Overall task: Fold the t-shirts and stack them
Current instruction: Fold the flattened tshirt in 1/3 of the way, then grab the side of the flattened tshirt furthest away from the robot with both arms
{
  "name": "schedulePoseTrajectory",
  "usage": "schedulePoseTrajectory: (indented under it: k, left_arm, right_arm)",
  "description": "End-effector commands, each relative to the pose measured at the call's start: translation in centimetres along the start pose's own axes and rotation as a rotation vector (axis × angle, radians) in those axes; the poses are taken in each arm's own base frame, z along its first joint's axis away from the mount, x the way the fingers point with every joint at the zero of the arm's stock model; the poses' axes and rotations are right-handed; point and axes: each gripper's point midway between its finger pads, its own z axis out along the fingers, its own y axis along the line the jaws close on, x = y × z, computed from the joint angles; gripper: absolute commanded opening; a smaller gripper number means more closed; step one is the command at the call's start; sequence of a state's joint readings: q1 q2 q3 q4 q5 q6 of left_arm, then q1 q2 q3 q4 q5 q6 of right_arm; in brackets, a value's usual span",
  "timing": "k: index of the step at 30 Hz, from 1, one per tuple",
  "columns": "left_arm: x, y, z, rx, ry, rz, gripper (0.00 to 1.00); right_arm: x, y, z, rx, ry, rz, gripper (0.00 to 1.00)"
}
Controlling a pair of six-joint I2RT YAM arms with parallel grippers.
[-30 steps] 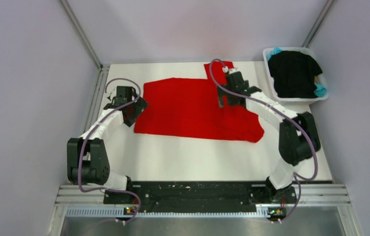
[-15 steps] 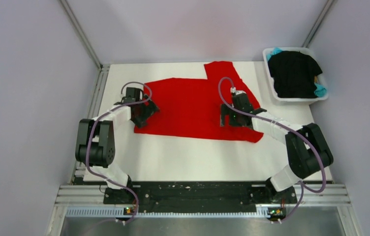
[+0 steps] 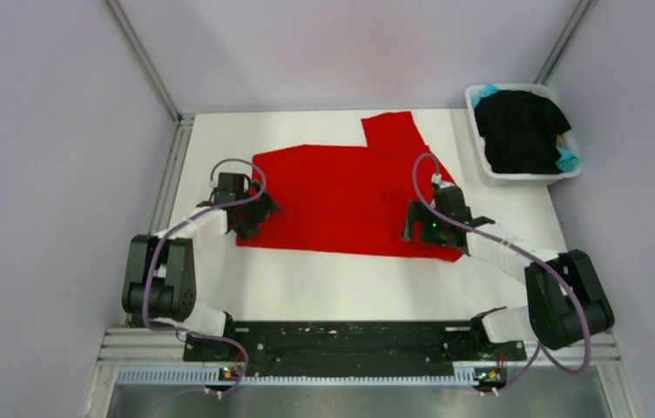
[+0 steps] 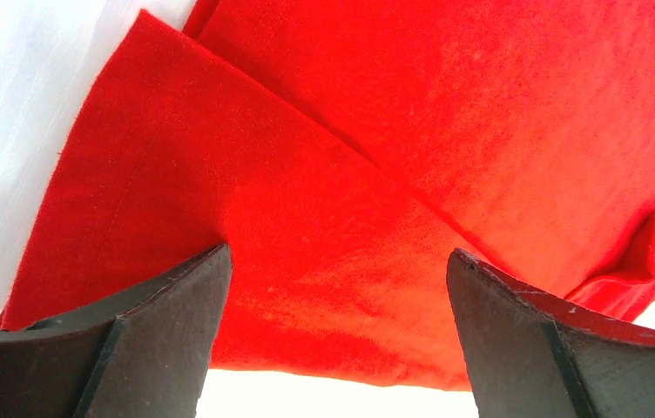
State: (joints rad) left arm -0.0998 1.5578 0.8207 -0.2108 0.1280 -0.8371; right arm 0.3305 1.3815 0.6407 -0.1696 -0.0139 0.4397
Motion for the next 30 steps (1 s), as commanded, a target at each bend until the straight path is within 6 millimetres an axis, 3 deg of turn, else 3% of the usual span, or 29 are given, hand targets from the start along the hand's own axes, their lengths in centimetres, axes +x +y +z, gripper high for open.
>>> schedulePoseTrajectory:
  k: [1, 9, 11, 16, 23, 26, 30]
  left_arm:
    - [5.2, 6.7, -2.6, -0.202, 0.091, -0.037, 0.99]
    - [11.3, 10.5, -5.3, -0.199, 0.183, -0.057, 0.99]
    - [11.7, 11.2, -5.7, -0.208, 0.165, -0.064, 0.99]
    - [11.7, 10.3, -7.1, -0.153, 0.138, -0.071, 0.99]
    - [10.6, 12.1, -9.3, -0.27, 0.063, -0.055, 0.99]
    - [10.4, 11.5, -9.2, -0.238, 0.058, -0.05, 0.99]
    - [9.1, 9.1, -9.6, -0.167, 0.039, -0.035, 0.99]
  right_arm:
    - [3.8, 0.6, -2.5, -0.087, 0.085, 0.064, 0.95]
    - [7.8, -0.6, -6.1, -0.085, 0.108, 0.139, 0.95]
    - [8.6, -0.4, -6.7, -0.11, 0.119, 0.167, 0.95]
    - [9.4, 0.2, -8.3, -0.133, 0.13, 0.218, 0.95]
    - [7.4, -0.1, -9.2, -0.105, 0.031, 0.26, 0.95]
    - [6.0, -0.4, -9.3, -0.084, -0.024, 0.232, 0.95]
    - [3.0, 1.4, -10.0, -0.16, -0.104, 0.187, 0.96]
